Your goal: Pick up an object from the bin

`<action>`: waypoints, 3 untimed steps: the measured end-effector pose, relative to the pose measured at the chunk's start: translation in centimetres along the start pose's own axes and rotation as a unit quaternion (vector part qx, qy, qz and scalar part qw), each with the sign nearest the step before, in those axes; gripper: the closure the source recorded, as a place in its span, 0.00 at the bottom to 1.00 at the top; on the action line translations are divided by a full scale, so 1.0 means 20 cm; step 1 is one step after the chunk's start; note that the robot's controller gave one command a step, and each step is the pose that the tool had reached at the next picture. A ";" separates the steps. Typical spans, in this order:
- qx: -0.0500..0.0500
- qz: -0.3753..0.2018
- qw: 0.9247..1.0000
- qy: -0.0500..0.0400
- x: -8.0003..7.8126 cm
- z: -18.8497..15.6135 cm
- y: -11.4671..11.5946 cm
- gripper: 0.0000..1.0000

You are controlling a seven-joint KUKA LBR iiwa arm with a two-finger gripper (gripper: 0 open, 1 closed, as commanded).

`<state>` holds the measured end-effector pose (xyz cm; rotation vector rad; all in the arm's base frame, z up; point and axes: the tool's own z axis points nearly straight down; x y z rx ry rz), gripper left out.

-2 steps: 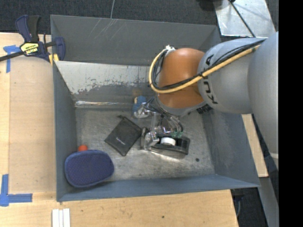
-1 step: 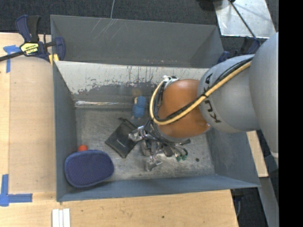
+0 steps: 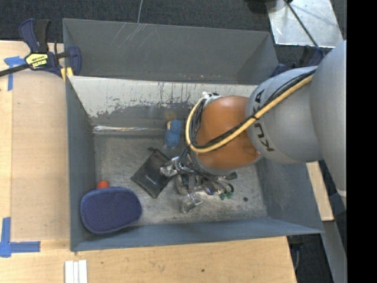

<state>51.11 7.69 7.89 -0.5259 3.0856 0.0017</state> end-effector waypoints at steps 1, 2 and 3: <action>0.000 0.001 1.000 -0.004 -0.01 -0.01 0.00 1.00; 0.001 0.001 1.000 0.005 -0.01 -0.05 -0.01 1.00; 0.001 0.002 1.000 0.003 -0.02 -0.45 -0.01 1.00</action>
Offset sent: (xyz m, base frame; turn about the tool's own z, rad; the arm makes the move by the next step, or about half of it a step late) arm 0.0000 0.0000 0.0000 0.0000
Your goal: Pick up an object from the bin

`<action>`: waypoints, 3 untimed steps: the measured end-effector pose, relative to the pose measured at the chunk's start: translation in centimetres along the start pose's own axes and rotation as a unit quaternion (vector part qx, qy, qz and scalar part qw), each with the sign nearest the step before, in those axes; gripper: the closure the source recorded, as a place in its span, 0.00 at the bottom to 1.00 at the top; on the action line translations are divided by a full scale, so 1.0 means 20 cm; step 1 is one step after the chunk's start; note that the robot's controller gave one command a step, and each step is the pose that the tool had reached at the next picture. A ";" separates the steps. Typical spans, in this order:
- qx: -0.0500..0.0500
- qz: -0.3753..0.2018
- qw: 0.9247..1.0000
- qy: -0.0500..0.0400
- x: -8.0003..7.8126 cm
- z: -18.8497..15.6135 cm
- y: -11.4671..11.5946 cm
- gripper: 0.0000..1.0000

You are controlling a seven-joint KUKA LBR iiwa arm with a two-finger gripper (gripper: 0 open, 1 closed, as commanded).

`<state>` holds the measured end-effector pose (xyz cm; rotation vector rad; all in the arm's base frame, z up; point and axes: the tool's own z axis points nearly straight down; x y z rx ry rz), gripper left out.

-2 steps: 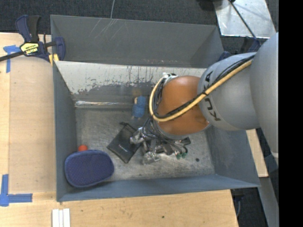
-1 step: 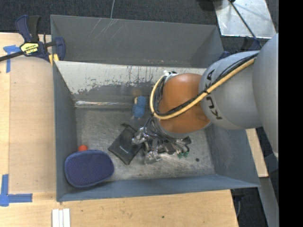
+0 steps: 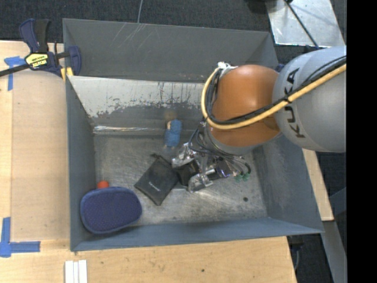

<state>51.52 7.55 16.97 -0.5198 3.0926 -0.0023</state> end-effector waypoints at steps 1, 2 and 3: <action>-0.001 0.001 1.000 0.003 0.00 -0.12 0.00 1.00; -0.001 0.002 1.000 0.003 0.00 -0.14 0.00 1.00; -0.001 0.002 1.000 0.004 0.01 -0.14 0.00 1.00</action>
Offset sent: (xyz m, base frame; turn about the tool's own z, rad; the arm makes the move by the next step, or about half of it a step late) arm 0.0003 -0.0001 0.0252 0.0000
